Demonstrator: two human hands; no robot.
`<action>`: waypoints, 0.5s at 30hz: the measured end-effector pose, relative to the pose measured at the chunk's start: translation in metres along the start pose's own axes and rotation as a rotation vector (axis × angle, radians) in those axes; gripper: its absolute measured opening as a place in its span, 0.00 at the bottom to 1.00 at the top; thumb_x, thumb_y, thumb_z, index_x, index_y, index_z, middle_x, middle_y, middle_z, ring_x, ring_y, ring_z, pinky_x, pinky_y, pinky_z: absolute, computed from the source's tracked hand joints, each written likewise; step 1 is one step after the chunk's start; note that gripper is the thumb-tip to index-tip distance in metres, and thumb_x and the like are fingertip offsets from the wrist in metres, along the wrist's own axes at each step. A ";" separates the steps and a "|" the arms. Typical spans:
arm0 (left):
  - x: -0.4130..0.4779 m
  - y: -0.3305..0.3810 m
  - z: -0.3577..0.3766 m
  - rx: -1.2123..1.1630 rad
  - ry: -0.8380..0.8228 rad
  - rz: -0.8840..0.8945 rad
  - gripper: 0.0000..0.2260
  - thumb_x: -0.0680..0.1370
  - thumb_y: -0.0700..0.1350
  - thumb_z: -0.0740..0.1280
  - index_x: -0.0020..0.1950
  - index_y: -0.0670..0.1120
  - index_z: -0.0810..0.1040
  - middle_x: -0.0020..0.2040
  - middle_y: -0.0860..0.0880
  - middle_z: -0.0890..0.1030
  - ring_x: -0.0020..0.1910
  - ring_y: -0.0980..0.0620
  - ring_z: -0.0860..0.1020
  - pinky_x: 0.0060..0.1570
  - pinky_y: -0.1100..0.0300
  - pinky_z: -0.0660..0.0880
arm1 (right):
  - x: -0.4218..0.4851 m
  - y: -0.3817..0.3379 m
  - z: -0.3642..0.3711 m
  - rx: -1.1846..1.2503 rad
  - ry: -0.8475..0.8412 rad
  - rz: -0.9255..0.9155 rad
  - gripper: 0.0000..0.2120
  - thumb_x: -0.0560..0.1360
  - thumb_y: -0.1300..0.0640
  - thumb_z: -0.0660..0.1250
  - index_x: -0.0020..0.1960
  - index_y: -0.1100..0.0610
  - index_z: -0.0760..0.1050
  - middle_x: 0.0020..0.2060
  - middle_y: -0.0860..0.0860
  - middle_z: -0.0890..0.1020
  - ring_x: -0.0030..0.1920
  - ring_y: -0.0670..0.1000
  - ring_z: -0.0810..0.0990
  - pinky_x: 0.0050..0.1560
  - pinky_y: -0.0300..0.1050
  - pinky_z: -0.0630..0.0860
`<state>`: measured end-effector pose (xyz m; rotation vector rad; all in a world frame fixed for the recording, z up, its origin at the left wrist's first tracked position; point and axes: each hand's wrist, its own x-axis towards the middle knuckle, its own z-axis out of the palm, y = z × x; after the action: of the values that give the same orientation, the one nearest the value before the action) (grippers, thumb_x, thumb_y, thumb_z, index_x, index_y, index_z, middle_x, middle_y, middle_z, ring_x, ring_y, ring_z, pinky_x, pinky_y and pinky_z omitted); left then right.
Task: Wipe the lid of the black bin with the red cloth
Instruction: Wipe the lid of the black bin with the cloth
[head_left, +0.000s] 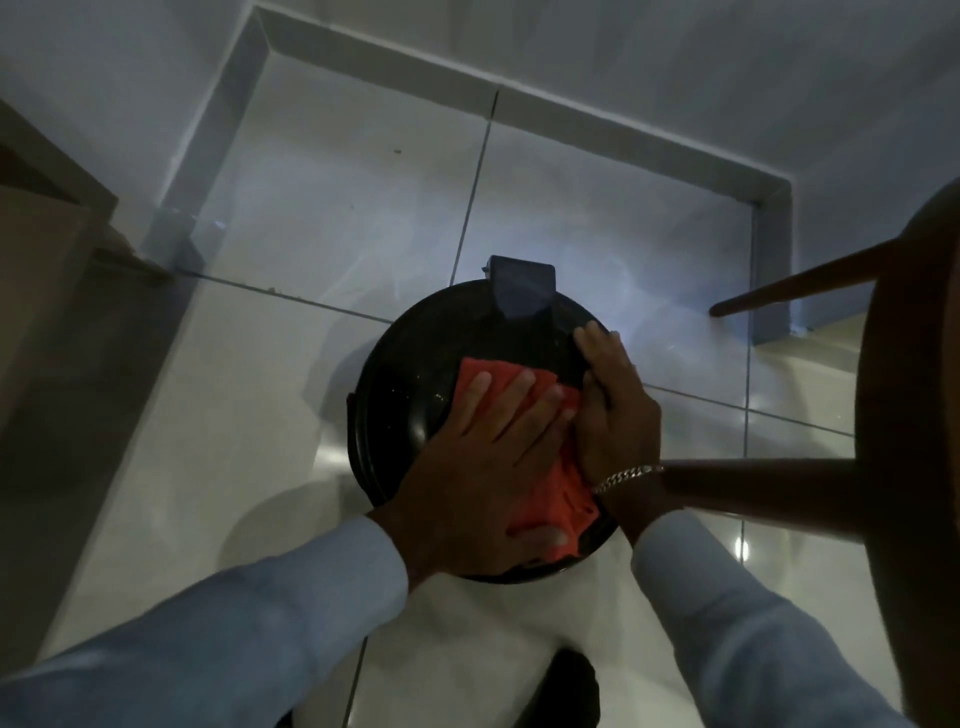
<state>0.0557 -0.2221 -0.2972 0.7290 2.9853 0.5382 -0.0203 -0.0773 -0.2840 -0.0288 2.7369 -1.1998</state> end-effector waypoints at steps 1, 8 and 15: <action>-0.001 -0.001 0.003 -0.006 0.024 0.004 0.39 0.75 0.69 0.57 0.77 0.44 0.62 0.79 0.42 0.62 0.79 0.39 0.57 0.75 0.35 0.54 | -0.001 0.003 0.002 -0.007 0.021 -0.008 0.19 0.80 0.67 0.56 0.69 0.57 0.70 0.72 0.57 0.71 0.76 0.53 0.61 0.77 0.55 0.60; -0.018 -0.006 0.018 0.018 0.256 0.005 0.26 0.79 0.58 0.59 0.68 0.41 0.76 0.70 0.39 0.75 0.73 0.36 0.69 0.72 0.33 0.59 | 0.007 0.017 -0.006 -0.050 0.152 0.124 0.16 0.81 0.60 0.57 0.67 0.57 0.72 0.65 0.63 0.78 0.67 0.63 0.75 0.68 0.60 0.72; -0.023 -0.016 0.015 -0.018 0.382 -0.079 0.19 0.80 0.50 0.61 0.62 0.38 0.80 0.66 0.39 0.79 0.70 0.38 0.73 0.68 0.34 0.67 | -0.001 0.012 0.013 -0.151 -0.037 -0.116 0.22 0.81 0.54 0.52 0.74 0.53 0.61 0.77 0.54 0.62 0.78 0.50 0.54 0.76 0.48 0.54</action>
<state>0.0706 -0.2412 -0.3180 0.5573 3.3326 0.7788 -0.0172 -0.0786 -0.3016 -0.2283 2.8211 -1.0046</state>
